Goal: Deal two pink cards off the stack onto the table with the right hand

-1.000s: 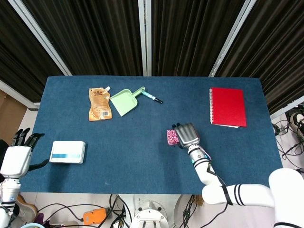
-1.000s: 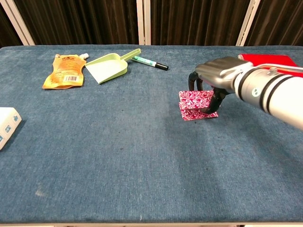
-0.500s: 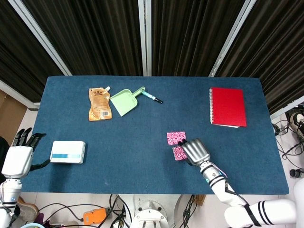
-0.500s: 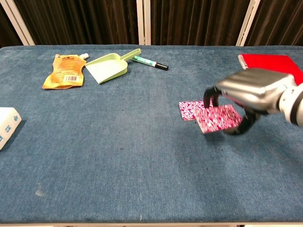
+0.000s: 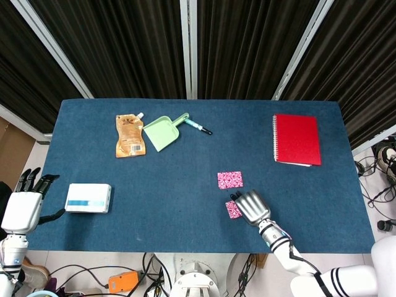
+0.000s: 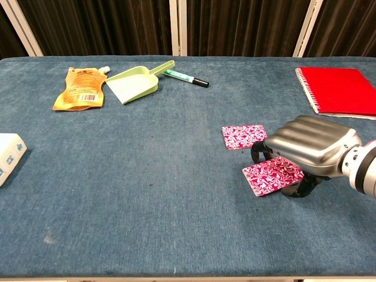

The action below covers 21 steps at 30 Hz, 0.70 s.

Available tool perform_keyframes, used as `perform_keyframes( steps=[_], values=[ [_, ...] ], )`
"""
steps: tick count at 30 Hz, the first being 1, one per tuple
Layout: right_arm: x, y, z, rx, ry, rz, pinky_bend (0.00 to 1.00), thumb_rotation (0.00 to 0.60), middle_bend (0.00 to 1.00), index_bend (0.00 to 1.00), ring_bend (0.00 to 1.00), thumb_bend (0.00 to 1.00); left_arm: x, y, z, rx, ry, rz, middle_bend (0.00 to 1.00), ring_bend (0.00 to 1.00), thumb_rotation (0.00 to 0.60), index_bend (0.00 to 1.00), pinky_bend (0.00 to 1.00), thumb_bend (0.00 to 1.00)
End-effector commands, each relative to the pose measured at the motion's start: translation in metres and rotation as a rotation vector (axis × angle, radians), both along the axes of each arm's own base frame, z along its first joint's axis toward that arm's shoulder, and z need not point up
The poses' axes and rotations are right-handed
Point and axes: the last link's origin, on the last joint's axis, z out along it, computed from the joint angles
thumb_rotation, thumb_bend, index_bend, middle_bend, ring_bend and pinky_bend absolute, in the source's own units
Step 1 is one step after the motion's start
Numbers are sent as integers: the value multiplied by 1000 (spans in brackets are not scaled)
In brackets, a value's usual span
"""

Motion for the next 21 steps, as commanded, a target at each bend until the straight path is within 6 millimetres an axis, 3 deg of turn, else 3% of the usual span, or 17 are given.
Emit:
perform_keyframes(
  steps=[1, 8, 14, 17, 21],
  values=[
    [-2, 2, -1, 3, 14, -6, 1000, 600, 406, 248, 849, 501, 0, 0, 0, 1, 1, -2, 225, 45, 600, 200, 31, 5],
    [-3, 6, 7, 1, 20, -11, 1000, 600, 323, 140, 832, 396, 0, 0, 1, 6, 1, -4, 224, 45, 600, 200, 31, 5],
    [5, 4, 29, -11, -20, -22, 1000, 600, 311, 125, 826, 263, -1, 0, 2, 7, 2, -3, 224, 45, 600, 200, 31, 5],
    [14, -10, 42, -46, -77, -49, 1000, 600, 311, 144, 825, 263, 0, 1, 2, 9, 1, -8, 224, 45, 600, 200, 32, 5],
    [26, -47, 49, -128, -113, -83, 1000, 600, 311, 187, 824, 264, 2, 2, 1, 6, 3, -14, 225, 45, 600, 200, 31, 4]
  ],
)
